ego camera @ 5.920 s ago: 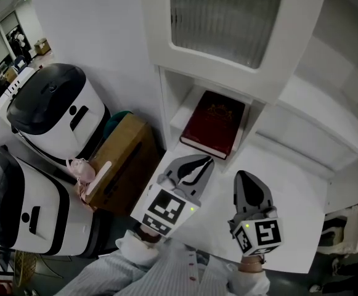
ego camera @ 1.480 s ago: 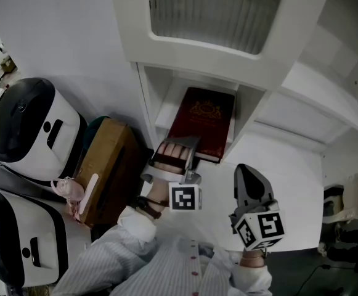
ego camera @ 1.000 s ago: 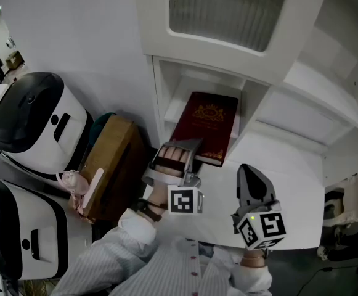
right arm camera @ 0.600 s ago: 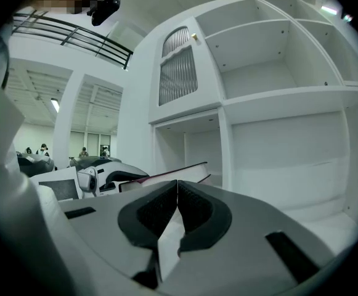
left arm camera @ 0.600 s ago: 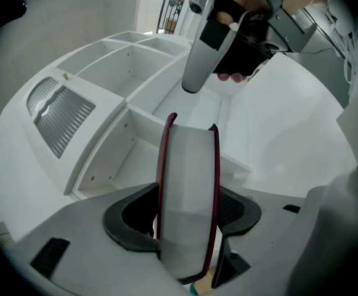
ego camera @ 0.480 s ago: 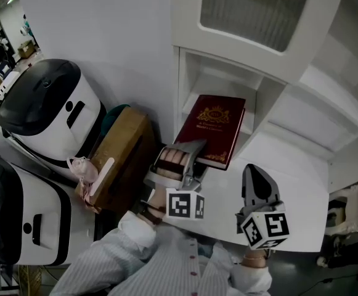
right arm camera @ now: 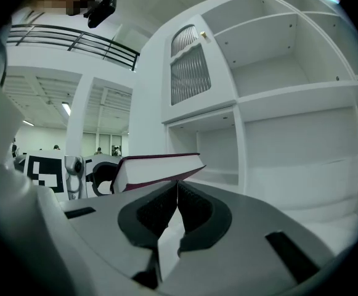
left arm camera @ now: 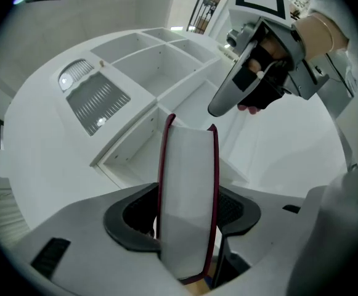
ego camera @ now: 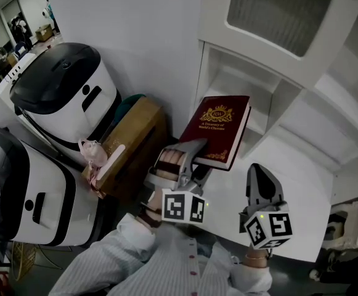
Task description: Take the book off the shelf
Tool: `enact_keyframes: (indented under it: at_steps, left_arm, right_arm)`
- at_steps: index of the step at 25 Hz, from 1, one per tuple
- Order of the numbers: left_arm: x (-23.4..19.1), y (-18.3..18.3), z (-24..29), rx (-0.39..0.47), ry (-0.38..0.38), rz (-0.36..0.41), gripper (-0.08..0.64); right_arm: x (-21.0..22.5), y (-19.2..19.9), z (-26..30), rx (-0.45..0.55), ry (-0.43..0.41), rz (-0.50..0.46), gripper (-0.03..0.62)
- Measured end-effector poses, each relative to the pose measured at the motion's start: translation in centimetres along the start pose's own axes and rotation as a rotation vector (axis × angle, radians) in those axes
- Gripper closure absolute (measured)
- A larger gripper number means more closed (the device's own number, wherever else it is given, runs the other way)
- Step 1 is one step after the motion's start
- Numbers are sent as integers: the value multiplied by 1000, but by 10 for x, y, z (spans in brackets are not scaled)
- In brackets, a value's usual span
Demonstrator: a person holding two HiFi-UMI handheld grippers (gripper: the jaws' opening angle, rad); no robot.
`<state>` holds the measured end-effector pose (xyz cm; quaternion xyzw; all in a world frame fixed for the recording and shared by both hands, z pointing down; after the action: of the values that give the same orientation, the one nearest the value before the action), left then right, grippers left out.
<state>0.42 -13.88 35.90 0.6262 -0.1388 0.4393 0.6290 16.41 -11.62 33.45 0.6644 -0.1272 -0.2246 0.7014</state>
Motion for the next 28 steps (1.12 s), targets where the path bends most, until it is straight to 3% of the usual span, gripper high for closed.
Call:
enact_keyframes:
  at_steps: [7,15,28]
  left_arm:
    - [3,7,-21,-71,-5,-173,327]
    - [12,28,-38,-141,-22,-316,328]
    - [23,40,-45,-116,66,-617,330]
  right_arm:
    - [2,0,4,-10,-86,0,578]
    - [-4,9,11,-29,-163,9,578]
    - [-4,26,9,-74,-168,22,578]
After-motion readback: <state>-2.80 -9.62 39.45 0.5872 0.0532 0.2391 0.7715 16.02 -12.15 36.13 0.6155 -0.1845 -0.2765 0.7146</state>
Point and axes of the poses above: the fingertips, and each gripper's own axes: z forward along the fingers, x to its right, y out of its underside, the point moved 7 cm from there along -z, backward along the fingers, and after that the axes turned 7 degrees about -z, right-handed, at the moved point
